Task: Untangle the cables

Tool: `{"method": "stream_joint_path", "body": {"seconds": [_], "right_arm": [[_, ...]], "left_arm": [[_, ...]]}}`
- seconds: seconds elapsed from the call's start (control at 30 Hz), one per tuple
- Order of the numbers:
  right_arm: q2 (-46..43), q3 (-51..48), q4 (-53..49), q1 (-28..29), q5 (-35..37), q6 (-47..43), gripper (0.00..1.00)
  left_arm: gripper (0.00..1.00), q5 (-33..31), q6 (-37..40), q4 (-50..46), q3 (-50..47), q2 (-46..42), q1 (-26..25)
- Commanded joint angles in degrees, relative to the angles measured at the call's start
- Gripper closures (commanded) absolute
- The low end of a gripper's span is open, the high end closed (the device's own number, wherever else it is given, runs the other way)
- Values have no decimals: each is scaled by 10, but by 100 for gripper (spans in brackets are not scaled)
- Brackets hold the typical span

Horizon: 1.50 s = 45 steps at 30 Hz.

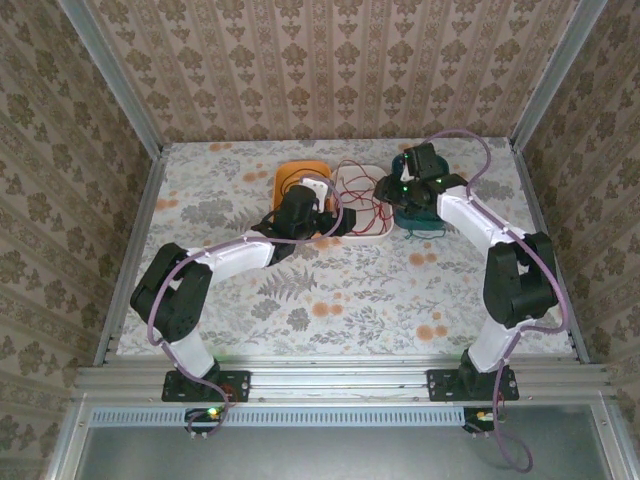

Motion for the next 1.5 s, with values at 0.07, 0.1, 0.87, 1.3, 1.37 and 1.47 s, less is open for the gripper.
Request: {"method": "stream_joint_path", "body": {"seconds": [0.07, 0.1, 0.87, 1.3, 1.37, 1.47], "right_arm": [[-8, -3, -14, 1, -37, -23, 89], [-6, -4, -13, 2, -42, -23, 95], [315, 281, -134, 63, -3, -31, 100], [264, 252, -113, 68, 10, -56, 63], [242, 249, -107, 68, 17, -60, 57], [214, 242, -97, 67, 25, -64, 52]], "left_arm": [[9, 11, 15, 1, 20, 0, 1], [9, 10, 16, 0, 20, 0, 1], [10, -16, 4, 5, -14, -33, 10], [9, -17, 4, 5, -1, -27, 8], [9, -18, 4, 5, -2, -28, 8], [9, -17, 5, 5, -2, -31, 8]]}}
